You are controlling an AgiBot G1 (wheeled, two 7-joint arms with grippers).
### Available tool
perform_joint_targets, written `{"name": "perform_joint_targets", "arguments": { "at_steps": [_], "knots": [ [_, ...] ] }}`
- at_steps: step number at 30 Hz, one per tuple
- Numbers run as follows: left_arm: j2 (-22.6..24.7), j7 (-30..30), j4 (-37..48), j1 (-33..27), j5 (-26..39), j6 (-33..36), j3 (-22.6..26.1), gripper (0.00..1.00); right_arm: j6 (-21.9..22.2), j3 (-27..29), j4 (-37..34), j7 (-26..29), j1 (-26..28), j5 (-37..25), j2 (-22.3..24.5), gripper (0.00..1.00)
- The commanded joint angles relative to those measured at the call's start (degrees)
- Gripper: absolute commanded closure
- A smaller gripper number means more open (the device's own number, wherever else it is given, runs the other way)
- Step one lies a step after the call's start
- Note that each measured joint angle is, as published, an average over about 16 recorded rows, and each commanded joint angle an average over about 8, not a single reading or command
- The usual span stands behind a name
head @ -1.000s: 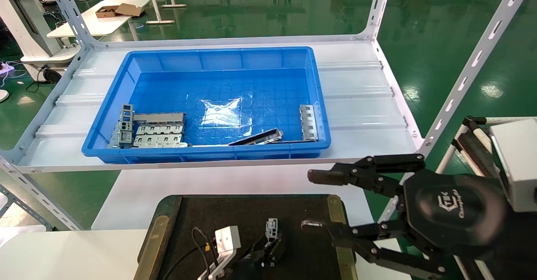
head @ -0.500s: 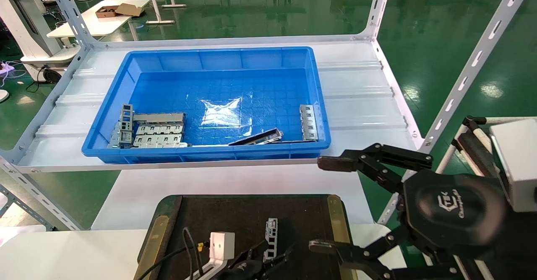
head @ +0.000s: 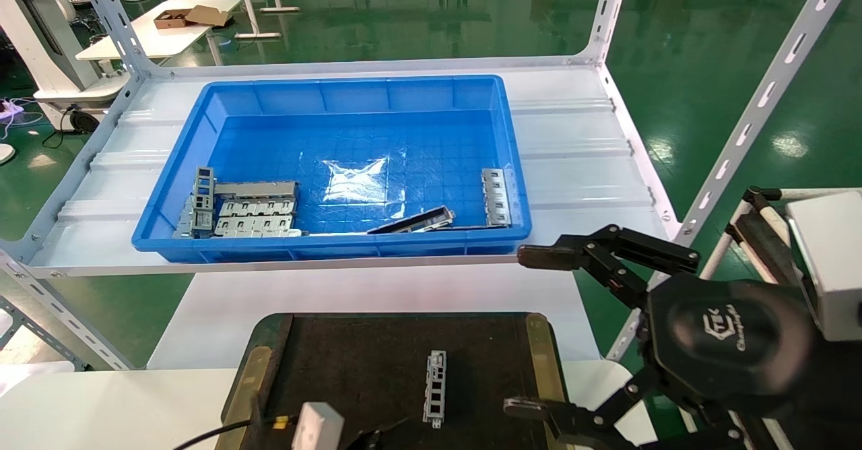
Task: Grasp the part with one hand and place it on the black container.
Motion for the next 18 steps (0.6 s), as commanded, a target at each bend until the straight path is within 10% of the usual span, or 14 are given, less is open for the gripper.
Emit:
{"name": "perform_joint_targets", "arguments": {
  "at_steps": [1, 18],
  "knots": [
    [-1.8, 1.4, -0.1, 0.5, -0.9, 3.1, -1.1, 0.00, 0.0, 0.0, 0.0, 0.0, 0.0, 0.0, 0.0, 0.00],
    [-7.3, 4.9, -0.5, 0.7, -5.3, 15.4, -4.5, 0.00, 0.0, 0.0, 0.0, 0.0, 0.0, 0.0, 0.0, 0.00]
  ]
}}
